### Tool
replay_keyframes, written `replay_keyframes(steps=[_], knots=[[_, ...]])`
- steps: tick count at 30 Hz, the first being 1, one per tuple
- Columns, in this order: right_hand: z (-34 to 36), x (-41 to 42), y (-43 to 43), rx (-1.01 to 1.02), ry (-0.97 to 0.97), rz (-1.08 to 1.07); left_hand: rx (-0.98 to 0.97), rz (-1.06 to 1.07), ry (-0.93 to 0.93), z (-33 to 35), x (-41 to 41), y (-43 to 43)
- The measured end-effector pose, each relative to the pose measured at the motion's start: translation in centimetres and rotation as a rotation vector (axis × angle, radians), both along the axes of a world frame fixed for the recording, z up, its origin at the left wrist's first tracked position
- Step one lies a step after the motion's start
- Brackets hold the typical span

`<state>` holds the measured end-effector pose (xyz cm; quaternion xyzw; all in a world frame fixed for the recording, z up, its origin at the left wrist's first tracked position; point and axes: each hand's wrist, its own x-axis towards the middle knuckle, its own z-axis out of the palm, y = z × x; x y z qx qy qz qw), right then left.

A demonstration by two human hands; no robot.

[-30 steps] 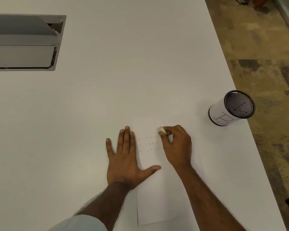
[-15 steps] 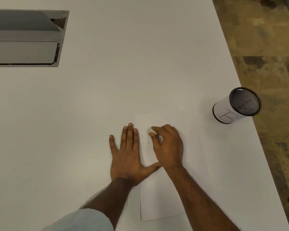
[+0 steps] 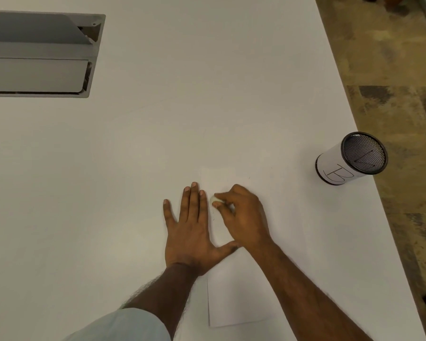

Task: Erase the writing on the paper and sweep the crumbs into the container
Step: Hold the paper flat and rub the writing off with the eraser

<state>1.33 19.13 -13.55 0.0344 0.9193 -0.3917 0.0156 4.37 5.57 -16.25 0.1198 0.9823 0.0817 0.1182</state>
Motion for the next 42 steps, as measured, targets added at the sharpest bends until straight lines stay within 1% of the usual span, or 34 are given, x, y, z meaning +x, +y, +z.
replay_keyframes(steps=[2,7,12,18,23,29,34,39,42], knots=[[0.1,0.3,0.0,0.003,-0.021,0.017,-0.004,0.002,-0.003,0.1,0.1,0.1],[0.0,-1.8,0.2,-0.006,0.051,-0.079,-0.003,0.004,0.011,0.1,0.0,0.0],[0.2,0.8,-0.1,-0.016,-0.025,0.031,0.001,0.0,-0.006,0.1,-0.1,0.1],[0.3,-2.2,-0.1,-0.01,0.009,-0.056,0.004,0.004,-0.001,0.1,0.0,0.1],[0.4,0.0,0.0,0.001,-0.092,0.013,0.003,-0.003,-0.013,0.1,-0.1,0.1],[0.2,-1.7,-0.3,-0.019,-0.026,-0.051,0.007,-0.001,0.007,0.1,-0.1,0.1],[0.1,0.1,-0.7,-0.015,-0.111,-0.028,0.007,-0.006,-0.008,0.1,-0.1,0.0],[0.1,-1.6,-0.3,-0.018,-0.023,-0.106,0.004,-0.001,-0.001,0.1,-0.1,0.0],[0.1,-1.6,-0.4,-0.034,-0.045,-0.104,0.008,-0.007,0.005,0.0,0.0,0.0]])
